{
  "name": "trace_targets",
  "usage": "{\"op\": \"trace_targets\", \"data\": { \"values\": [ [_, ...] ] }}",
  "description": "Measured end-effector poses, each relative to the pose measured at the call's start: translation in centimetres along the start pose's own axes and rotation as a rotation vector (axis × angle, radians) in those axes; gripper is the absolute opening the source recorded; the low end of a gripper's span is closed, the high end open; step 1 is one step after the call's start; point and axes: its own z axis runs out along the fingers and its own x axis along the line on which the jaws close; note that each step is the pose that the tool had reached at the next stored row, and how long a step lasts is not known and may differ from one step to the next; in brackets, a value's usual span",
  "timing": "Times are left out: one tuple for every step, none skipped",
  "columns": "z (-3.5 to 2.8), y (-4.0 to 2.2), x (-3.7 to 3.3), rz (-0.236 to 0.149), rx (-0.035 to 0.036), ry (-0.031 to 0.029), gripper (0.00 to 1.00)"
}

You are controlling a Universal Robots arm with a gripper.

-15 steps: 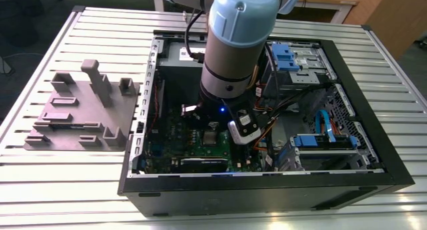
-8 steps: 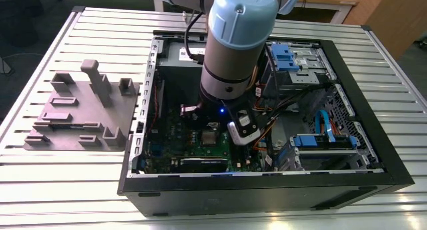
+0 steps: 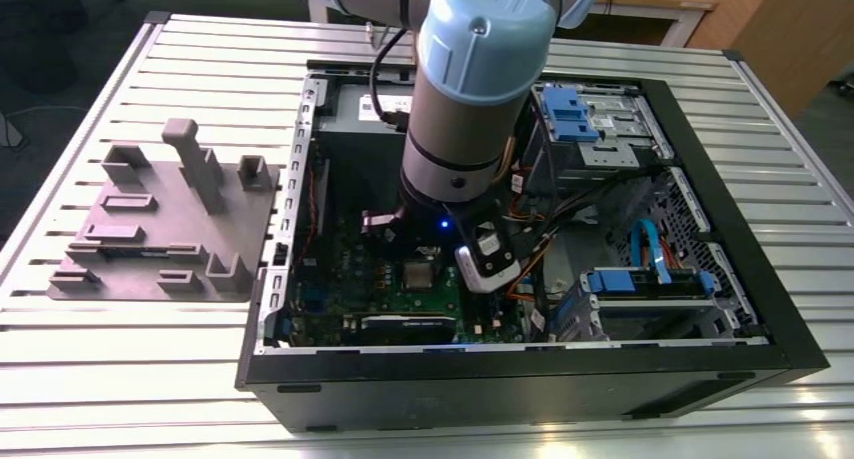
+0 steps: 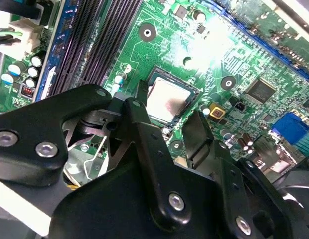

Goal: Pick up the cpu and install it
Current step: 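Place the cpu into insertion slot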

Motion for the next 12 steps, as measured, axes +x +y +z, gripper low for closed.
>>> {"op": "trace_targets", "data": {
  "values": [
    [0.06,0.00,-0.01,0.000,-0.0002,-0.0001,0.55],
    [0.11,0.00,-0.01,0.000,-0.0001,0.0000,0.55],
    [0.16,0.00,-0.02,0.000,-0.0001,-0.0001,0.55],
    [0.22,0.00,-0.02,0.000,-0.0002,-0.0001,0.55],
    [0.48,-0.01,-0.04,0.000,-0.0002,-0.0001,0.55],
    [0.55,-0.01,-0.04,0.000,-0.0002,-0.0001,0.55],
    [0.59,-0.01,-0.04,0.000,-0.0001,0.0000,0.55],
    [0.59,-0.01,-0.04,0.000,0.0000,0.0000,0.55],
    [0.60,-0.01,-0.04,0.000,-0.0001,0.0000,0.55],
    [0.60,-0.01,-0.05,0.000,-0.0001,-0.0002,0.54],
    [0.60,-0.01,-0.07,-0.001,-0.0003,-0.0006,0.47],
    [0.60,-0.01,-0.07,-0.001,-0.0006,0.0001,0.47]
  ]
}}
